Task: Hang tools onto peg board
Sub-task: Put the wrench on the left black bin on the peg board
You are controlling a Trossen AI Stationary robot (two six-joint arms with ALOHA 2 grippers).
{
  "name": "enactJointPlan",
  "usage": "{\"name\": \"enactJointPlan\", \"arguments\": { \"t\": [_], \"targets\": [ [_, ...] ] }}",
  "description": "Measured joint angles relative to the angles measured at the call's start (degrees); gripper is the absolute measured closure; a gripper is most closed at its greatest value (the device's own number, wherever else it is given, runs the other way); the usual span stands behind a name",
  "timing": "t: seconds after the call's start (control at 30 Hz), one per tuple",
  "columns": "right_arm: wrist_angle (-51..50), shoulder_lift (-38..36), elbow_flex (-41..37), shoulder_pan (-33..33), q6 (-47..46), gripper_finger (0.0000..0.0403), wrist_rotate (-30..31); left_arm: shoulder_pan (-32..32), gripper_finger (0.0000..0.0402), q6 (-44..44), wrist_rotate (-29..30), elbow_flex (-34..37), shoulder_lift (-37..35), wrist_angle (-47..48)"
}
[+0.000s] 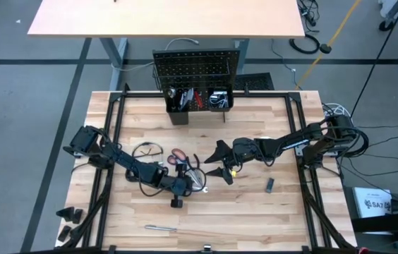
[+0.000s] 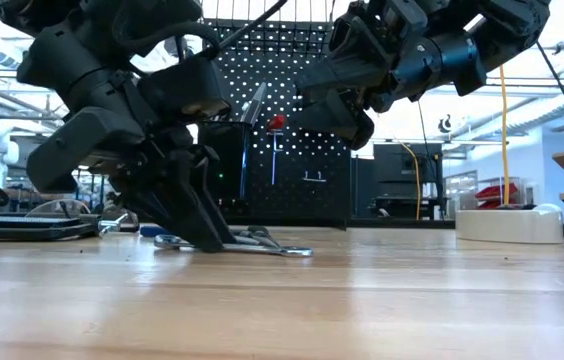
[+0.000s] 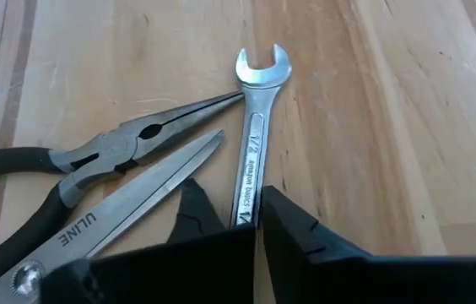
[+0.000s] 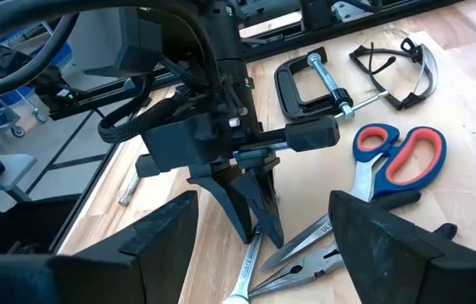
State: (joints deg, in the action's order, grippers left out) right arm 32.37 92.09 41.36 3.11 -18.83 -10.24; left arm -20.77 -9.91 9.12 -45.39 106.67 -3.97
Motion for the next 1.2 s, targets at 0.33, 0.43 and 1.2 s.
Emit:
{"name": "enactJointPlan", "arguments": {
  "t": [0.33, 0.43, 1.2],
  "targets": [
    [0.0, 0.0, 0.0, 0.0, -0.6, 0.0142, 0.0, -0.3, 0.0401, 2.7, -2.3, 0.8, -8.6, 4.6],
    [0.0, 0.0, 0.0, 0.0, -0.6, 0.0142, -0.1, -0.3, 0.0401, 2.9, -1.7, 0.6, -11.9, 6.2],
    [0.6, 0.0, 0.0, 0.0, -1.1, 0.0142, -0.1, -1.0, 0.0401, 21.1, -14.4, 0.4, -15.6, -1.4]
  ]
}}
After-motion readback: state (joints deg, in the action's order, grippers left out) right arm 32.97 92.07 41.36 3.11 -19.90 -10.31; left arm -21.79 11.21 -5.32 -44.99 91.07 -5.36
